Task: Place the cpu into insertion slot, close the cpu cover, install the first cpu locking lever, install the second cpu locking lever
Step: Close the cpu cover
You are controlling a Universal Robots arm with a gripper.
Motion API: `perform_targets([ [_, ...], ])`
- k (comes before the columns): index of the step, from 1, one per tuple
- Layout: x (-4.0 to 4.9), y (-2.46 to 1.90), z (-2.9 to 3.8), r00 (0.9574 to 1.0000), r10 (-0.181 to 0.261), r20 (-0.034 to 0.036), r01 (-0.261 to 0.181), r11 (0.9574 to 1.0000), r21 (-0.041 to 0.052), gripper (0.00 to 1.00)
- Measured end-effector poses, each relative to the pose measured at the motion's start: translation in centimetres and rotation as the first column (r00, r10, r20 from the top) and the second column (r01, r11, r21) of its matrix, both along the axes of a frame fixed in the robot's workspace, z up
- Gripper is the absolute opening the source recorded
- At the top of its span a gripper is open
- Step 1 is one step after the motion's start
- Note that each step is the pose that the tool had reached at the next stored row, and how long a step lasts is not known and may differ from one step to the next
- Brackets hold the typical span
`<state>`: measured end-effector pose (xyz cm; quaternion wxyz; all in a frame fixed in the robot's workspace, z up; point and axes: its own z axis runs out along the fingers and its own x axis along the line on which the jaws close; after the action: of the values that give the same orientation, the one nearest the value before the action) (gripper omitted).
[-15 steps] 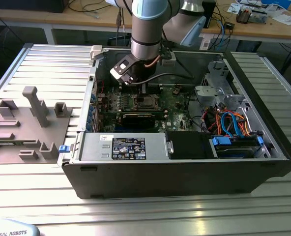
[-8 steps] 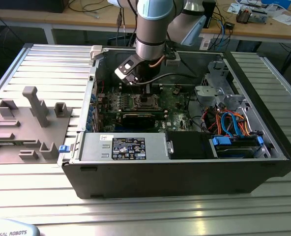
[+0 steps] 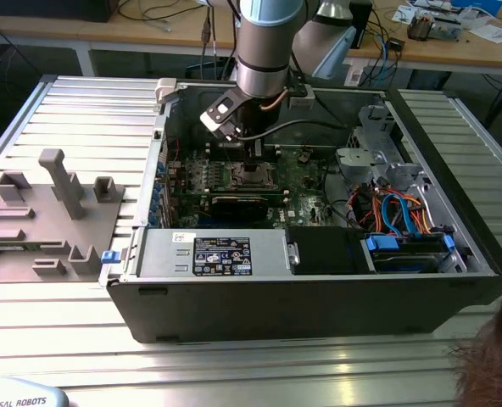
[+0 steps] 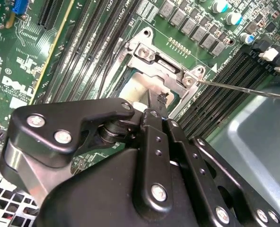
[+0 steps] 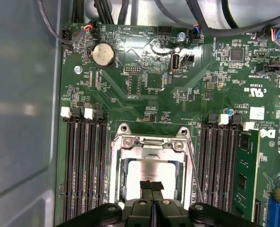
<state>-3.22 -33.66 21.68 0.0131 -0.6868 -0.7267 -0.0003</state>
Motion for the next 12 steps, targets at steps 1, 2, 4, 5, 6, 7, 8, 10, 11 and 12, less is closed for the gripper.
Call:
perform_targets([
  [1, 0.0, 0.0, 0.05, 1.0, 0.0, 0.0, 0.0, 1.0, 0.0001, 0.11],
  [2, 0.01, 0.0, 0.14, 1.0, 0.0, 0.0, 0.0, 1.0, 0.0, 0.11],
  [4, 0.01, 0.0, 0.32, 1.0, 0.0, 0.0, 0.0, 1.0, 0.0, 0.11],
  [5, 0.01, 0.0, 0.38, 1.0, 0.0, 0.0, 0.0, 1.0, 0.0001, 0.11],
  [6, 0.01, 0.0, 0.44, 1.0, 0.0, 0.0, 0.0, 1.0, 0.0001, 0.11],
  [7, 0.01, 0.0, 0.49, 1.0, 0.0, 0.0, 0.0, 1.0, 0.0001, 0.11],
  [8, 0.01, 0.01, 0.52, 1.0, 0.0, 0.0001, 0.0, 1.0, 0.0003, 0.11],
  [10, 0.01, 0.0, 0.57, 1.0, 0.0, 0.0, 0.0, 1.0, 0.0001, 0.11],
  [11, 0.01, 0.0, 0.6, 1.0, 0.0, 0.0, 0.0, 1.0, -0.0001, 0.11],
  [12, 0.01, 0.0, 0.65, 1.0, 0.0, 0.0, 0.0, 1.0, 0.0, 0.11],
])
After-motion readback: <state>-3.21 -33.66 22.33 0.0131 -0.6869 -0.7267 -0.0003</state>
